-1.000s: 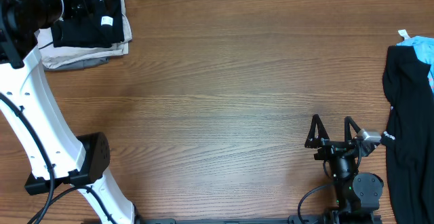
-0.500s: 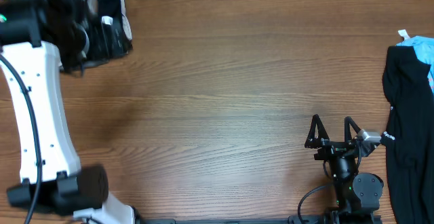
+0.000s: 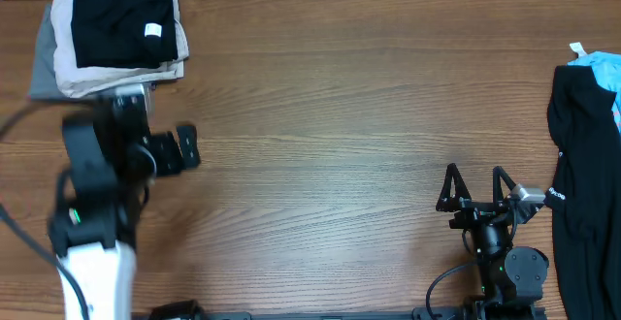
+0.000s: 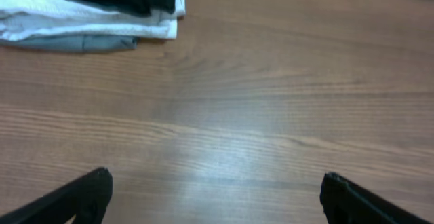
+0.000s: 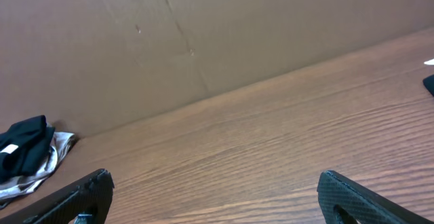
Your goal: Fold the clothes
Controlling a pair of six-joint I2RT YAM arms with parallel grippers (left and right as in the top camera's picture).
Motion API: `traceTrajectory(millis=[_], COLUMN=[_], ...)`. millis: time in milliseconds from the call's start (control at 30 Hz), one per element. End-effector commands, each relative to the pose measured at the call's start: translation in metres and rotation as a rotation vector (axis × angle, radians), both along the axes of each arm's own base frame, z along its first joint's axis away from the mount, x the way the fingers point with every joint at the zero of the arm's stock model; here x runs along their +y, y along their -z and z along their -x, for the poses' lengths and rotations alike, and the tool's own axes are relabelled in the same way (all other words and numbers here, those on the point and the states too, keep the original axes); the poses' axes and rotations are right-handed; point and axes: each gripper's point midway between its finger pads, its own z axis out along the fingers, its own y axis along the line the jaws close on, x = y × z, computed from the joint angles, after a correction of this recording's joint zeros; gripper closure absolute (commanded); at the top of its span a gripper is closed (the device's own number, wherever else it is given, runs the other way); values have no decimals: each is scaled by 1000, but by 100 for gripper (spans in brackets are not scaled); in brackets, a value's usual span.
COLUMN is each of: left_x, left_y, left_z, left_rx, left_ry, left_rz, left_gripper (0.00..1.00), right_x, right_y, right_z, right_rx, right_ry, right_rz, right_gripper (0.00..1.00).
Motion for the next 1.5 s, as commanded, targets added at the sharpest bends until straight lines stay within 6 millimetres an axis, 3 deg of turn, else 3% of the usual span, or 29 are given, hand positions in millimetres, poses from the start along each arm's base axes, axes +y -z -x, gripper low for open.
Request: traceTrajectory(millis=[0, 433, 767, 967, 1100, 1467], left_x=[-3, -10, -16, -14, -14, -14], left_y=[22, 73, 68, 72, 58, 59], left_z=[18, 43, 51, 58, 60, 60], left_rx=[-109, -468, -632, -627, -684, -682], left_ry=[10, 24, 48, 51, 50, 47], left_rz=[-32, -83, -101, -159, -171, -168], left_gripper=[0, 0, 0, 0, 0, 0], right_x=[2, 2, 2, 2, 2, 2], right_y=[1, 1, 1, 1, 1, 1], right_z=[0, 0, 0, 0, 0, 0], right_rx=[-6, -6, -6, -6, -6, -6], right_ry=[-7, -7, -7, -7, -7, -7], right_rz=[0, 0, 0, 0, 0, 0], right_gripper=[0, 0, 0, 0, 0, 0])
